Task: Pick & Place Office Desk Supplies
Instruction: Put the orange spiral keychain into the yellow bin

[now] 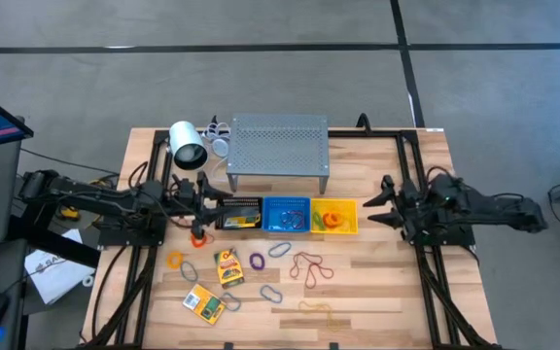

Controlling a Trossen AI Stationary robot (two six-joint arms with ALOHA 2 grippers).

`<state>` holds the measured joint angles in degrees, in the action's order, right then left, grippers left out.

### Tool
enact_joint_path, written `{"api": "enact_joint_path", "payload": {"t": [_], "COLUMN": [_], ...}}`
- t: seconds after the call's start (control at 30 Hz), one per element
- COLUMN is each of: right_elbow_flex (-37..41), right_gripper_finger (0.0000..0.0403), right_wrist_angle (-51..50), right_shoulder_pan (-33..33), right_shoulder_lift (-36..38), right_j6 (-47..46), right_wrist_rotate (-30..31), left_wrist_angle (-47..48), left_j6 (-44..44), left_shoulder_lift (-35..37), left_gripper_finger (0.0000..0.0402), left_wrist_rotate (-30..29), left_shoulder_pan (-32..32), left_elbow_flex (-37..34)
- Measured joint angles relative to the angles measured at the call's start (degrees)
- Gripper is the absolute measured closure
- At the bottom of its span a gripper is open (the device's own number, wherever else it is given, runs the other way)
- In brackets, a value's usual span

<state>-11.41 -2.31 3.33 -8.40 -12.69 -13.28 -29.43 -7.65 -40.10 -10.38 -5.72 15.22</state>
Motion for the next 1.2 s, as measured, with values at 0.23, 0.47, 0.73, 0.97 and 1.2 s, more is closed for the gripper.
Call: {"api": "enact_joint_path", "payload": {"t": [0.23, 0.47, 0.73, 0.97, 1.2], "right_elbow_flex": [9.6, 10.4, 10.4, 10.4, 10.4], "right_gripper_finger": [0.0222, 0.0222, 0.0222, 0.0222, 0.0222], "right_wrist_angle": [15.2, 20.5, 31.5, 41.2, 50.2], "right_shoulder_pan": [-3.5, -10.6, -17.5, -20.2, -20.3], "right_shoulder_lift": [0.2, -3.5, -11.2, -18.1, -24.7], "right_j6": [-7.0, -6.9, -5.5, -2.9, -1.7], "right_wrist_rotate": [0.0, 6.9, 9.3, 11.5, 11.9], "left_wrist_angle": [-0.1, 0.8, 7.9, 36.2, 62.4], "left_j6": [-1.3, -4.2, -5.7, -11.7, -18.7], "left_shoulder_lift": [0.0, 0.0, 0.0, -0.2, -2.6], "left_gripper_finger": [0.0216, 0.0216, 0.0216, 0.0216, 0.0216], "left_wrist_rotate": [5.8, 8.8, 8.8, 8.8, 8.7], "left_shoulder_pan": [0.0, 0.0, -0.5, -2.7, -6.6], "left_elbow_flex": [0.0, 0.0, 1.6, 12.7, 23.7]}}
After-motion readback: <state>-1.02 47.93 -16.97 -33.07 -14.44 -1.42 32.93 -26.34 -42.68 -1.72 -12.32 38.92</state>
